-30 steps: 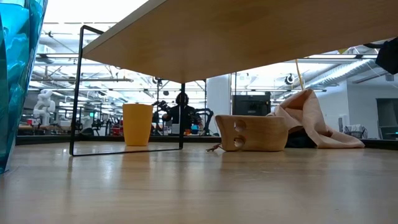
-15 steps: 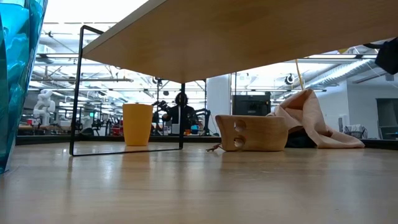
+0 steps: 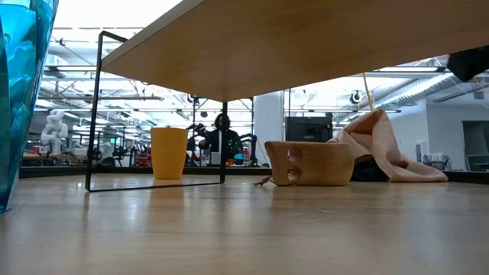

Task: Stack small to large cups/mugs on shelf
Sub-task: Put the white mug on the shelf

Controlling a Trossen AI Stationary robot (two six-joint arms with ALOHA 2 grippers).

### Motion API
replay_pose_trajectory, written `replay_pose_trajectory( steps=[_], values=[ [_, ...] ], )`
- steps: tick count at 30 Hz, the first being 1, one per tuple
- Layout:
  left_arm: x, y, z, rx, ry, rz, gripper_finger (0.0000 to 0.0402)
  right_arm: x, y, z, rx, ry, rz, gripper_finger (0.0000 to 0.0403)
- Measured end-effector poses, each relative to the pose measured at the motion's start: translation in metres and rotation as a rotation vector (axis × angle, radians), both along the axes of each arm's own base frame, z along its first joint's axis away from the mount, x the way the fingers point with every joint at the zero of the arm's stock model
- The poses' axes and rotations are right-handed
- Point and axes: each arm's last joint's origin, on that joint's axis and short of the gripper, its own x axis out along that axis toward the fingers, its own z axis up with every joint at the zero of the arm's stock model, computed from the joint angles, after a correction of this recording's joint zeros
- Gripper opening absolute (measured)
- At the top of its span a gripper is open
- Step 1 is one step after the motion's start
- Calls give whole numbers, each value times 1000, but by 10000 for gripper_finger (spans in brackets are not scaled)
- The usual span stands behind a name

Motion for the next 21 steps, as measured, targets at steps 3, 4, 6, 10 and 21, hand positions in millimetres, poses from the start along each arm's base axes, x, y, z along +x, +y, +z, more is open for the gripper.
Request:
replay_pose_trajectory(
  steps=[3, 4, 6, 10, 21],
  values=[
    [0, 0, 0, -4, 0, -3, 234, 0, -5, 11, -55, -3, -13, 1],
    [0, 0, 0, -8, -1, -7, 234, -3, -8, 15, -86, 23, -19, 1],
    [0, -1, 0, -10, -1, -10, 234, -8, -14, 24, -151, 59, -19, 1],
    [0, -1, 0, -9, -2, -12, 234, -13, -23, 48, -218, 69, -26, 0],
    [0, -1, 0, -9, -5, -12, 234, -3, -38, 110, -275, -189, -124, 0]
  ],
)
